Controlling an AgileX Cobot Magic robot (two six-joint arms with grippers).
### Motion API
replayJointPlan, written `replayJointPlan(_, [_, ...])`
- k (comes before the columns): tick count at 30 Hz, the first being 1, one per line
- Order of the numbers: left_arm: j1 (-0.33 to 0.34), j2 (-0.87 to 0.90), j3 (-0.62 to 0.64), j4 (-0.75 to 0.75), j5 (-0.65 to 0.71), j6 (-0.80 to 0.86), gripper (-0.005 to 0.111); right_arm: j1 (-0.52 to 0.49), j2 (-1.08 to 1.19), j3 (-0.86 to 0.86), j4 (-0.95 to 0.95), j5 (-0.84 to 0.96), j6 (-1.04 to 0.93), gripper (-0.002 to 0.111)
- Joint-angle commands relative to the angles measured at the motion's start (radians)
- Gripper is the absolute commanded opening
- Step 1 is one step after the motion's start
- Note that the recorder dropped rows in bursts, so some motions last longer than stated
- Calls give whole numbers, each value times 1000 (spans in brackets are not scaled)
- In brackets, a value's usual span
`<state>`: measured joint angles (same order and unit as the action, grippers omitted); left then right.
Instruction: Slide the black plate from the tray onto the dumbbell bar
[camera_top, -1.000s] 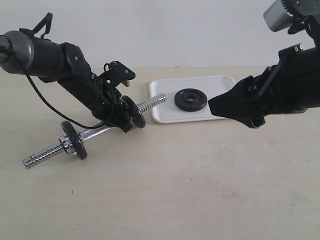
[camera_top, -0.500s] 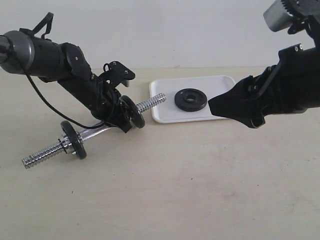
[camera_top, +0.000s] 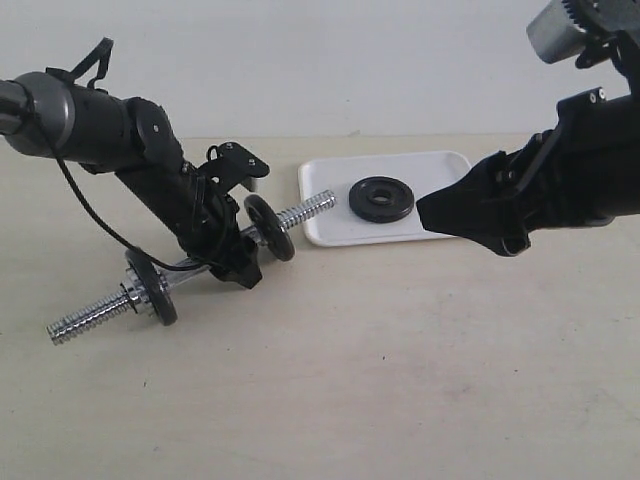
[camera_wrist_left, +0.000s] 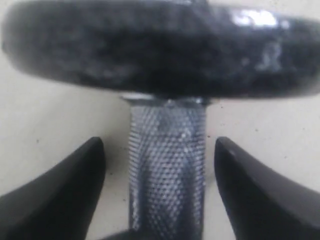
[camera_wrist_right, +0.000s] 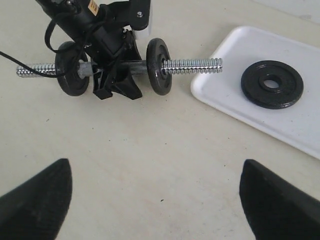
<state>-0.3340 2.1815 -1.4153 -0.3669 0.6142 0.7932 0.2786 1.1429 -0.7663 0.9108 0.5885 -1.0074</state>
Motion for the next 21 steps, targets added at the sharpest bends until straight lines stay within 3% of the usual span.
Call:
replayJointPlan(1, [0, 25, 15, 12, 36, -35, 61, 1, -1, 2, -10, 0, 3, 82])
replayJointPlan(4, [0, 25, 15, 5, 34, -35, 50, 1, -1, 2, -10, 0, 3, 82])
replayJointPlan(11, [0, 27, 15, -49, 41, -30, 7, 1, -1, 2, -10, 0, 3, 82])
replayJointPlan(17, [0, 48, 15, -116, 71, 8, 4, 1, -1, 2, -10, 0, 3, 82])
replayJointPlan(21, [2, 40, 15, -241, 139, 127, 4, 1, -1, 2, -10, 0, 3, 82])
